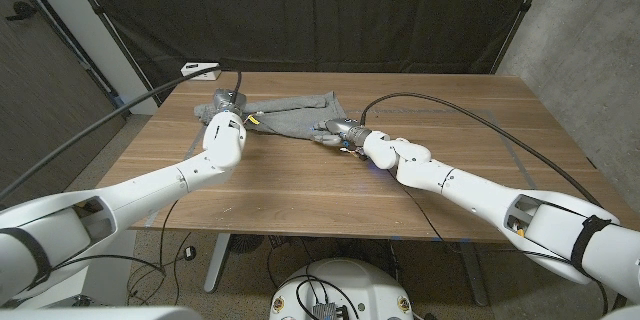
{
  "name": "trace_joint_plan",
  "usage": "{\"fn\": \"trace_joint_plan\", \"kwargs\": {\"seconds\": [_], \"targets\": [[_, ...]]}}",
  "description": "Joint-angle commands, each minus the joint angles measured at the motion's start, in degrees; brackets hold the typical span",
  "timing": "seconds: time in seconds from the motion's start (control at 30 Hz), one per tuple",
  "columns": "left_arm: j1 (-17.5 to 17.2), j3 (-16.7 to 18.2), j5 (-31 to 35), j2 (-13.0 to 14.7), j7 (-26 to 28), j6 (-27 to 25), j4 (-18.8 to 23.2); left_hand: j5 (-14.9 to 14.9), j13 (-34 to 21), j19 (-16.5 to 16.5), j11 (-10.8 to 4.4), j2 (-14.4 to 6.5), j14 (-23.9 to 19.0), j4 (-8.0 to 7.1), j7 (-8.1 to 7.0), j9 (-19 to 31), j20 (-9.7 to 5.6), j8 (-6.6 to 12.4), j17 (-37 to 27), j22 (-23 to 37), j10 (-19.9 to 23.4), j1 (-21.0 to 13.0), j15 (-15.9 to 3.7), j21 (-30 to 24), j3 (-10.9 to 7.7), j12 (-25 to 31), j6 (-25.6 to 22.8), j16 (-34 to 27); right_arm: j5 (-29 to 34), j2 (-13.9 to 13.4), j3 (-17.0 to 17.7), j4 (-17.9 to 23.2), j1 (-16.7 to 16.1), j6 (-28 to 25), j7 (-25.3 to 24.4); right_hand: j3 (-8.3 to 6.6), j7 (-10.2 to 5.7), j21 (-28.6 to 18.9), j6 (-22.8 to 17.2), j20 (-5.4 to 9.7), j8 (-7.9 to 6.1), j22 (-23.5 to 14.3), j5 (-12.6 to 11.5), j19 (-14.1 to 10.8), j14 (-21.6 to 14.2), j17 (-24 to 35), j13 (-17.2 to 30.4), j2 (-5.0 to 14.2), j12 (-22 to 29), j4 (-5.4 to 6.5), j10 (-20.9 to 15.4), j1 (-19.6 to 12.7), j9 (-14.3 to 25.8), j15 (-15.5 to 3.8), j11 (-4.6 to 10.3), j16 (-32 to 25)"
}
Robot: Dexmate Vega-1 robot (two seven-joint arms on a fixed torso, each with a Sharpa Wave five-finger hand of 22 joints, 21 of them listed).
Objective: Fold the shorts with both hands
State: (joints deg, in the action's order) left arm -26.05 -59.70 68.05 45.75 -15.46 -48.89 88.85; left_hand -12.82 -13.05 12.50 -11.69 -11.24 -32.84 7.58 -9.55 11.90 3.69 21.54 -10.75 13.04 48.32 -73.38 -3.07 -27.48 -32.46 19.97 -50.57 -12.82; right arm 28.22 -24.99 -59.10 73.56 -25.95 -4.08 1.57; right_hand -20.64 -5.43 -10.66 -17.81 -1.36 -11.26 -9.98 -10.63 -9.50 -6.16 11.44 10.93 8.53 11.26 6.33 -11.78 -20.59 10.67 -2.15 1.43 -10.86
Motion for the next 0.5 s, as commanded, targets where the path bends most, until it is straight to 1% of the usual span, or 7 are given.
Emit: {"fn": "trace_joint_plan", "kwargs": {"seconds": [0.03,0.27,0.3,0.33,0.4,0.43,0.5], "targets": [[-1.92,1.23,11.37,2.38,-1.24,7.68,2.17,0.76,-1.09,1.26,0.10,-0.35,-3.88,0.17,-0.88,0.39,-1.01,1.04,-1.17,0.04,0.98,-1.12,-10.64,-1.18,-0.56,0.66,-1.97,-1.93,0.03,-0.38,0.03,0.59,-0.31,0.68,0.03,-0.49,0.08,-0.65,-0.65,-0.44,-0.16,-0.16,-0.45,-0.64,-0.44,0.05,0.15,0.25,0.18,-0.09,-0.62,0.14,0.03,-2.37,0.08,-0.48],[-4.49,5.51,12.33,2.44,-5.34,10.73,4.85,1.74,-2.70,2.46,0.05,0.60,-7.90,0.22,-1.63,0.60,-2.27,2.36,-2.18,0.06,2.71,-1.73,-10.56,-2.92,0.38,1.29,-4.66,-3.80,0.62,-0.62,0.15,1.26,-0.58,0.84,-0.64,-0.59,0.08,-0.69,-0.63,-0.42,-0.11,-0.16,-0.46,-0.71,-0.48,-0.04,0.15,0.27,0.16,-0.14,-0.62,0.16,0.03,-2.39,0.05,-0.46],[-4.66,6.45,11.30,2.28,-7.82,11.14,5.68,2.37,-3.13,3.17,0.13,2.05,-8.08,-0.56,-1.85,0.61,-2.79,2.63,-2.26,-0.07,3.19,0.53,-10.68,-3.58,2.71,1.33,-5.15,-3.94,0.48,-0.71,0.18,1.33,-0.51,1.04,-0.29,-0.60,0.10,-0.70,-0.64,-0.44,-0.11,-0.16,-0.47,-0.72,-0.51,-0.05,0.15,0.29,0.16,-0.15,-0.63,0.17,0.03,-2.42,0.04,-0.47],[-4.64,7.26,10.34,2.16,-10.68,11.69,6.45,2.78,-3.40,3.04,0.35,3.51,-6.54,-1.52,-1.07,0.54,-2.20,1.29,-1.80,-0.34,2.07,3.90,-10.38,-3.93,5.48,0.50,-1.84,-2.98,0.51,-0.73,0.26,1.43,-0.62,1.07,-0.50,-0.62,0.08,-0.70,-0.61,-0.42,-0.09,-0.16,-0.47,-0.71,-0.52,-0.06,0.15,0.28,0.16,-0.16,-0.62,0.17,0.03,-2.39,0.06,-0.47],[-4.18,8.00,10.13,1.77,-16.87,12.55,7.26,3.09,-2.64,2.39,0.34,6.20,-2.86,-2.81,-1.30,0.24,-2.31,-1.38,-0.91,-0.93,-2.15,9.57,-9.70,-3.93,9.72,-2.36,3.55,-0.76,0.91,-0.71,0.22,1.60,-0.64,0.77,-0.68,-0.65,0.06,-0.70,-0.62,-0.42,-0.08,-0.16,-0.47,-0.72,-0.57,-0.09,0.15,0.30,0.16,-0.17,-0.63,0.17,0.03,-2.41,0.09,-0.48],[-4.25,8.35,10.18,1.67,-18.23,12.80,7.50,3.17,-2.24,1.95,0.17,7.05,-1.41,-3.76,-1.08,0.02,-2.23,-2.28,-0.48,-1.17,-3.34,12.51,-9.51,-3.77,11.29,-3.33,4.72,0.23,1.12,-0.69,0.13,1.62,-0.54,0.72,-0.60,-0.69,0.05,-0.71,-0.62,-0.44,-0.07,-0.16,-0.48,-0.74,-0.57,-0.11,0.15,0.32,0.16,-0.19,-0.65,0.17,0.03,-2.42,0.11,-0.48],[-4.50,9.16,10.39,1.45,-20.94,12.79,8.05,2.95,-1.85,1.43,0.14,7.99,-0.43,-4.60,-1.37,-0.30,-1.94,-3.48,-0.18,-1.38,-4.57,15.30,-9.28,-3.53,12.58,-4.27,6.24,0.97,1.25,-0.73,0.09,1.92,-0.50,0.72,-0.36,-0.73,0.02,-0.70,-0.61,-0.44,-0.06,-0.16,-0.49,-0.72,-0.62,-0.13,0.15,0.33,0.18,-0.22,-0.70,0.16,0.03,-2.44,0.19,-0.49]]}}
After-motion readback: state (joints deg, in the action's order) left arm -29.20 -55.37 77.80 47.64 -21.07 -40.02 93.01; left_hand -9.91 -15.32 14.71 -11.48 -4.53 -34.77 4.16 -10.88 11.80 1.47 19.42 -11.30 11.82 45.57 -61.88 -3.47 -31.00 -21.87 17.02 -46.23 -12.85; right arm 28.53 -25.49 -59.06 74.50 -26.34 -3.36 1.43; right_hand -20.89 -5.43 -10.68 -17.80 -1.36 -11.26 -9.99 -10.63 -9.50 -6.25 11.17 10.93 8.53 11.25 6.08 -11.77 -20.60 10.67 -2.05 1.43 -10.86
